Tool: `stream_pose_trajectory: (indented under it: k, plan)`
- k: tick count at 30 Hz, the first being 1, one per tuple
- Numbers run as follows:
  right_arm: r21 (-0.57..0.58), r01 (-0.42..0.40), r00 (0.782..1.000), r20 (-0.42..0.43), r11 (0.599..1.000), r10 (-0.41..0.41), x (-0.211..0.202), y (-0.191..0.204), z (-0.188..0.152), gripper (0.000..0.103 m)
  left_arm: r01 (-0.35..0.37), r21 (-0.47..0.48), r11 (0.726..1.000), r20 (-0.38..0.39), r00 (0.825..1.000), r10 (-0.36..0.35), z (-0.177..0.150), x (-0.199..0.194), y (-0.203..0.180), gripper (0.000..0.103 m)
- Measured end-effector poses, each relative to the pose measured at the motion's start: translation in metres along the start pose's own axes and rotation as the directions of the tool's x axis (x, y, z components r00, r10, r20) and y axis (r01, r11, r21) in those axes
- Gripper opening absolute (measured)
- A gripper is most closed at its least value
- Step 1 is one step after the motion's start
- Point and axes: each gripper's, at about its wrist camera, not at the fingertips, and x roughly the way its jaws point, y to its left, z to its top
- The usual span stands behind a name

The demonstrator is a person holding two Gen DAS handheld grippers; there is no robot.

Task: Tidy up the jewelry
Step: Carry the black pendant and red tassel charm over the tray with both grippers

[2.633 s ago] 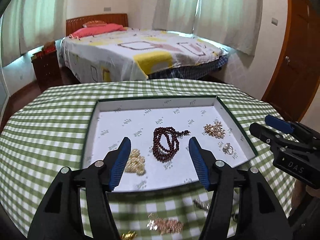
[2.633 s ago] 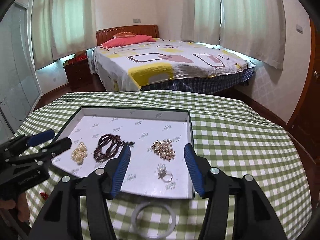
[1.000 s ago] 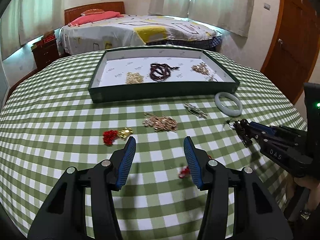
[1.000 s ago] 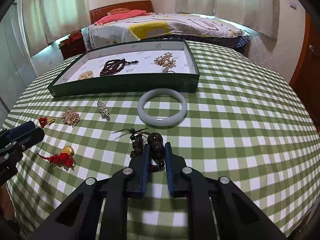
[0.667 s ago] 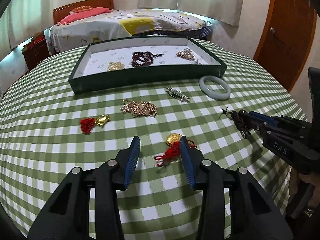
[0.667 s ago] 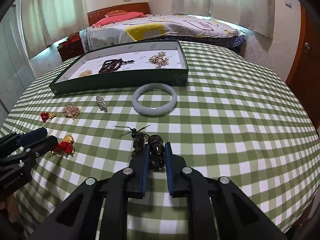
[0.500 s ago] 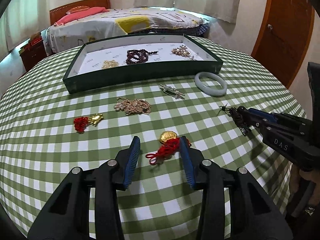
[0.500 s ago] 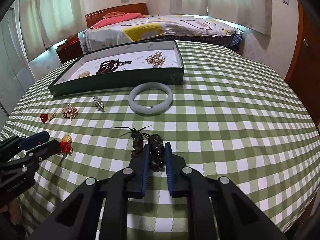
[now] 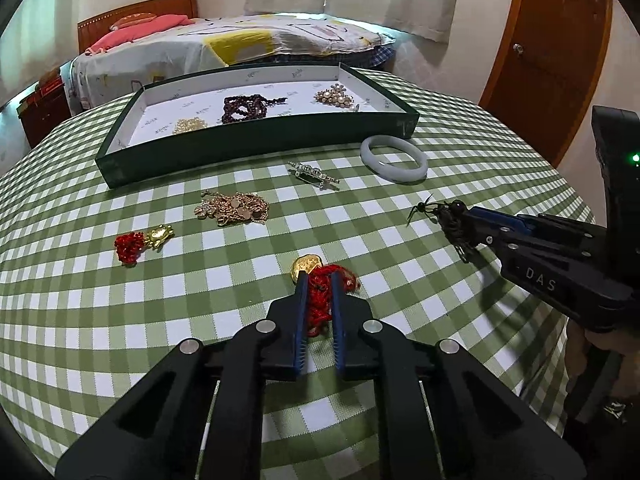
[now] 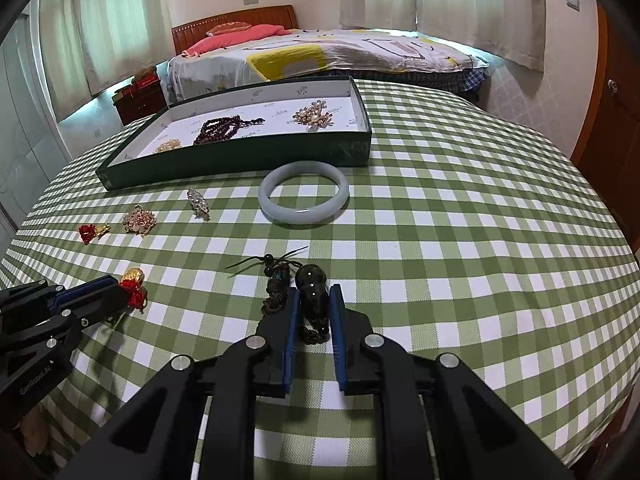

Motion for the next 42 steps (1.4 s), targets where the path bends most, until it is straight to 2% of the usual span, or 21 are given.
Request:
stream_pose_trajectory:
  k: [13, 24, 32, 42]
  plan:
    - [0.005, -0.026, 0.998, 0.051, 1.000, 0.026, -0.016, 0.007, 0.008, 0.015, -0.022, -0.022, 1.000, 0.086, 0.996, 0.024, 0.015, -0.028, 0.008, 0.010]
    - [0.005, -0.071, 0.990, 0.119, 0.997, 0.070, -0.034, 0.017, 0.038, 0.015, -0.020, -0.076, 0.997, 0.155, 0.987, 0.031, 0.041, -0.045, 0.027, 0.010]
    - [-0.027, -0.087, 0.978, 0.190, 0.996, 0.090, -0.033, 0.029, 0.081, 0.015, -0.008, -0.111, 0.994, 0.211, 0.977, 0.031, 0.081, -0.045, 0.044, 0.010]
    - [-0.070, -0.097, 0.961, 0.254, 0.993, 0.112, -0.015, 0.043, 0.137, 0.015, -0.001, -0.117, 0.993, 0.288, 0.957, 0.035, 0.144, -0.024, 0.051, 0.010]
